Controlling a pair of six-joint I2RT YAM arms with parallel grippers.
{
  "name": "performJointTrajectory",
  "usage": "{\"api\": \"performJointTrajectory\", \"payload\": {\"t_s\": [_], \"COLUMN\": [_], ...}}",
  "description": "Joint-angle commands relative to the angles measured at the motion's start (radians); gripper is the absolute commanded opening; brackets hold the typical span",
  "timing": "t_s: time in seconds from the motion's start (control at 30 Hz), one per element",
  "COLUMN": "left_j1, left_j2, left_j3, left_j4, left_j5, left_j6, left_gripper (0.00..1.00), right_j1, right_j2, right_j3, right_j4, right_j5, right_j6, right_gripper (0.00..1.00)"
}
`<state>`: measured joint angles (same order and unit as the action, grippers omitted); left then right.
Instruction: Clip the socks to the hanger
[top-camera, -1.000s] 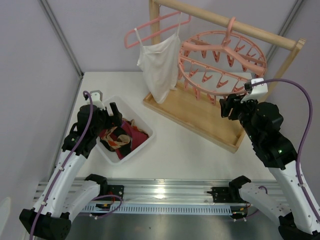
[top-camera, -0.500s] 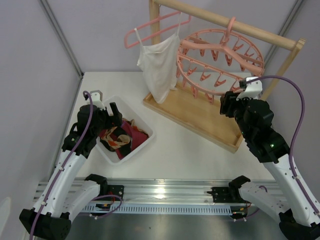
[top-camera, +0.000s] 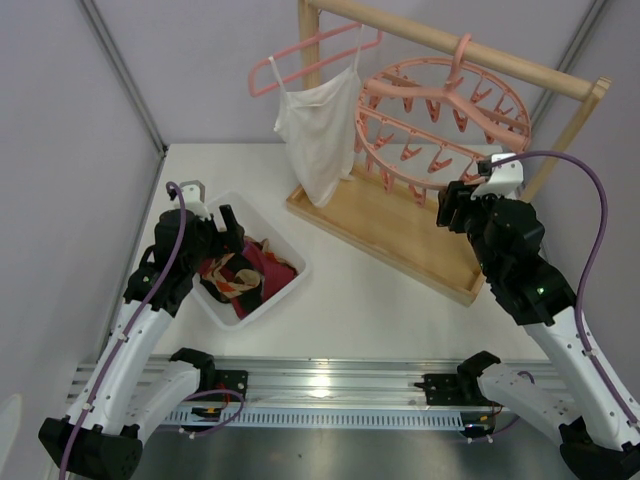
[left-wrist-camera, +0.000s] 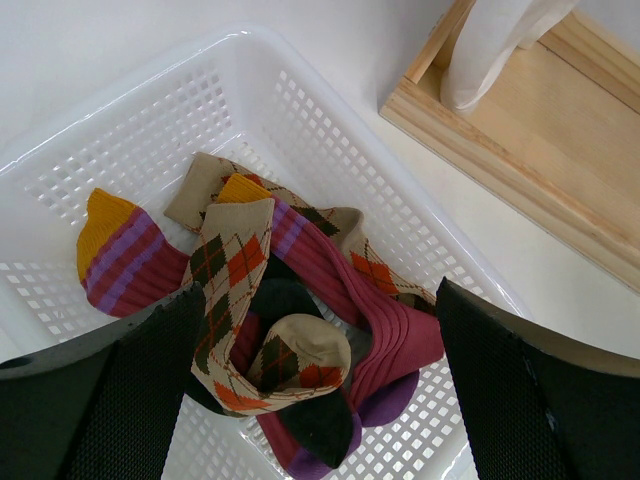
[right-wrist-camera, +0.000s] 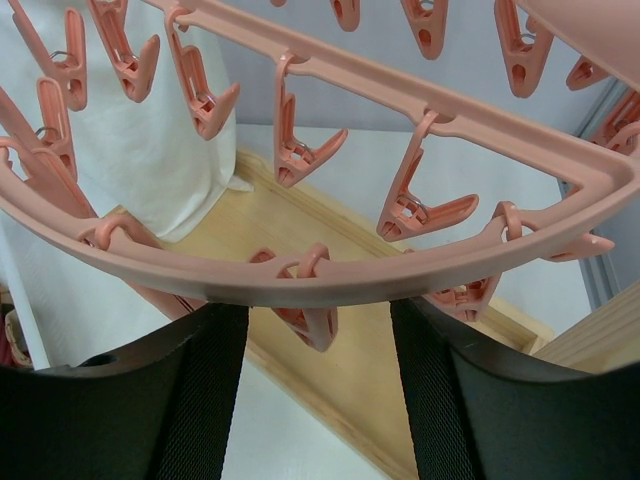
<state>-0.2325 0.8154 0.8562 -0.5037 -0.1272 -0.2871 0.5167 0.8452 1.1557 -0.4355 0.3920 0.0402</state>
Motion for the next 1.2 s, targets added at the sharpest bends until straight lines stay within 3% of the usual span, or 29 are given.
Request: {"api": "performJointTrajectory", "payload": {"t_s": [0.0,0.73,1.17], "left_j1": [0.005,0.005,0.005], "left_j2": [-0.007,-0.002,-0.012], "left_j3": [-0.002,0.001,0.004], "left_j4": [0.008,0.005,0.002], "left_j5": [0.006,0.012,0.006], "left_j6": [0.011,0.006,0.006], "left_gripper": [0.99,0.99,0.99], "right_j1": [0.011,0.06,0.117], "right_j2": [-0.006,-0.009,-0.015], "right_j3": [-0.023,-0.028,0.01], "right_j4": [0.069,0.075,0.001], "right_j5": [0.053,0.111,0.246], "right_j6": [-0.013,-0.005,0.044], "right_gripper": [0.62,0.68,0.71]}}
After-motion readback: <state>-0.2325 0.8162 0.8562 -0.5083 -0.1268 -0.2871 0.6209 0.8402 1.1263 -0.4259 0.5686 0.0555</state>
